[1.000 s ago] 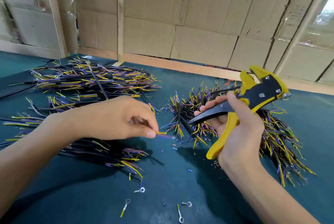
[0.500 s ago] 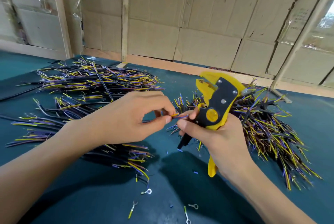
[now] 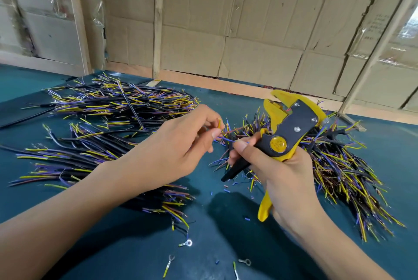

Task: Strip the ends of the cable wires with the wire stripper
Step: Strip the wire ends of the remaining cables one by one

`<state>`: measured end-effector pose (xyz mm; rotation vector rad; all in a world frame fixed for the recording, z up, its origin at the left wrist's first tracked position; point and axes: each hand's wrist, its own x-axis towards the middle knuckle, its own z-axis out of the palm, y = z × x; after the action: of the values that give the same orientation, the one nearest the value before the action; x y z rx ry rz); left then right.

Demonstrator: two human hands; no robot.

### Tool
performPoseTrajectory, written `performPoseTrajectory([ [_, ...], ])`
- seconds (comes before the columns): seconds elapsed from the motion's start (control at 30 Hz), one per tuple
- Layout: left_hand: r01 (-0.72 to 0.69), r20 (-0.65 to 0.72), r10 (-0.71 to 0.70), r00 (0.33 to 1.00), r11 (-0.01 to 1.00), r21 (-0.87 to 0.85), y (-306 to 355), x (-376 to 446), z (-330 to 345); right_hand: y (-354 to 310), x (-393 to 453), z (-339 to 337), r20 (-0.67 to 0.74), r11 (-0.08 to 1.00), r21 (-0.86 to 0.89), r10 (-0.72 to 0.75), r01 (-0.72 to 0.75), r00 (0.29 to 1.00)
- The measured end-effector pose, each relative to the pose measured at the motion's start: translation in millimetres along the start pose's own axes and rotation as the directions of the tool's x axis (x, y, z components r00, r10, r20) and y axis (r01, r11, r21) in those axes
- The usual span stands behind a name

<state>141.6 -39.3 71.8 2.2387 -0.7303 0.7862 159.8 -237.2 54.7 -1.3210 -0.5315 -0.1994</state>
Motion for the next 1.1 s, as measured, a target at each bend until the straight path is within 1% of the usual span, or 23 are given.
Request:
performPoseTrajectory([
  [0.07,0.009,-0.028,-0.009,1.000,1.000,-0.011,1.9,0.2,5.1,1.4,0.4,1.0,0.012,0.998,0.051,0.042,-0.043,0.999],
  [0.3,0.062,-0.104,-0.059,0.993,0.998,0.027,6.5,2.4,10.7,4.3,-1.8,3.2,0.020,0.993,0.060,0.102,-0.103,0.995],
  [0.43,0.089,-0.115,-0.100,0.988,0.991,-0.103,8.3,2.7,7.3,5.2,-2.9,5.6,0.046,0.981,0.070,0.178,-0.180,0.983],
  [0.53,0.100,-0.147,-0.133,0.980,0.972,-0.212,9.8,2.6,6.5,4.5,-4.2,6.2,0.095,0.967,0.072,0.239,-0.246,0.967],
  [0.6,0.114,-0.159,-0.161,0.974,0.956,-0.270,9.8,2.5,6.3,4.1,-4.7,6.4,0.125,0.964,0.054,0.252,-0.260,0.960],
  [0.7,0.120,-0.173,-0.176,0.969,0.948,-0.295,8.8,2.0,4.8,3.1,-5.1,6.2,0.164,0.962,0.067,0.250,-0.264,0.954],
  [0.87,0.089,-0.203,-0.145,0.968,0.961,-0.263,7.9,3.8,-4.5,1.9,-2.8,2.6,0.207,0.955,0.046,0.278,-0.293,0.938],
  [0.97,0.082,-0.173,-0.137,0.975,0.954,-0.289,6.4,4.6,-11.8,1.5,-3.5,0.9,0.268,0.949,0.039,0.293,-0.314,0.918],
  [1.1,0.094,-0.111,-0.136,0.985,0.943,-0.318,3.9,3.7,-17.0,1.3,-4.8,-1.3,0.357,0.953,0.030,0.272,-0.302,0.893],
])
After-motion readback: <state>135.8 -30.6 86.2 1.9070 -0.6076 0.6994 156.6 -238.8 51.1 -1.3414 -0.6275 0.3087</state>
